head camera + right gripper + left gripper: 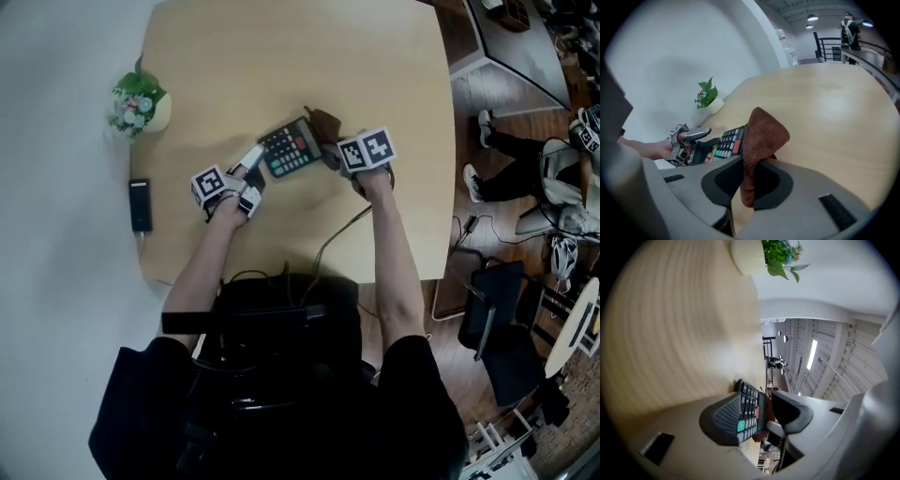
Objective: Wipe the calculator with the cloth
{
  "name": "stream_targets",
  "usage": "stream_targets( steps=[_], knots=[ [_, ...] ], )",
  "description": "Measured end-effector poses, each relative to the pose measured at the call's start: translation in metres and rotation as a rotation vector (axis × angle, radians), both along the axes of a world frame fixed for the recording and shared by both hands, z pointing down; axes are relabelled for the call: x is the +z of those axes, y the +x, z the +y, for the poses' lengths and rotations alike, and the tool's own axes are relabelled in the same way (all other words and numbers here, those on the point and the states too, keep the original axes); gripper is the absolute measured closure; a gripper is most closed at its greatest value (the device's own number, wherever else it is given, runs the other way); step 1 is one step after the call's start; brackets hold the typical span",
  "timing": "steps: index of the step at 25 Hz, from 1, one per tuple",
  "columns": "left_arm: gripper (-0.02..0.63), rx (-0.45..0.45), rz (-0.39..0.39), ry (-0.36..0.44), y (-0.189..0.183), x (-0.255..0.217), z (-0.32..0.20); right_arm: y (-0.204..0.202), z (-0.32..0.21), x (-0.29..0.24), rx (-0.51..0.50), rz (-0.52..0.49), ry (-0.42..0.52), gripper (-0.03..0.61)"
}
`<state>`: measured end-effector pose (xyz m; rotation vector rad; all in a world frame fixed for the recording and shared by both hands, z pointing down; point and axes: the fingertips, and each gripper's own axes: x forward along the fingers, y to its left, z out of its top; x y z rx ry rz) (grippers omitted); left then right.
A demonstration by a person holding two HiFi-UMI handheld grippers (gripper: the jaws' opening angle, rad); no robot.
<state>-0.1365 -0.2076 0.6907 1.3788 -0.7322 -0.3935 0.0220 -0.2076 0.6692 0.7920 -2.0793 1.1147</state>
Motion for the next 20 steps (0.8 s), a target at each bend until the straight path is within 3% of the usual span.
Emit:
stream_targets(
  steps=[5, 10, 14, 18, 20],
  knots=[
    [0.460, 0.068, -0.022, 0.046, 0.001, 0.000, -0.005, -0.011, 0.051, 0.002, 0.152, -0.099, -0.020, 0.532],
    [0.474, 0.104, 0.004, 0.077, 0.000, -0.004, -0.001, 0.005, 0.021, -0.005, 0.235, -0.040, 0.107, 0.532],
    [0.480, 0.094, -0.016, 0.083, -0.003, -0.003, 0.000, -0.006, -0.048, -0.031, 0.129, 0.012, 0.256, 0.531],
    [0.482, 0.087, -0.035, 0.076, -0.001, 0.000, 0.000, -0.025, -0.051, -0.019, -0.016, 0.063, 0.212, 0.531],
    [0.485, 0.087, -0.043, 0.075, -0.002, 0.002, 0.000, -0.023, -0.030, -0.013, -0.028, 0.094, 0.201, 0.529]
  ],
)
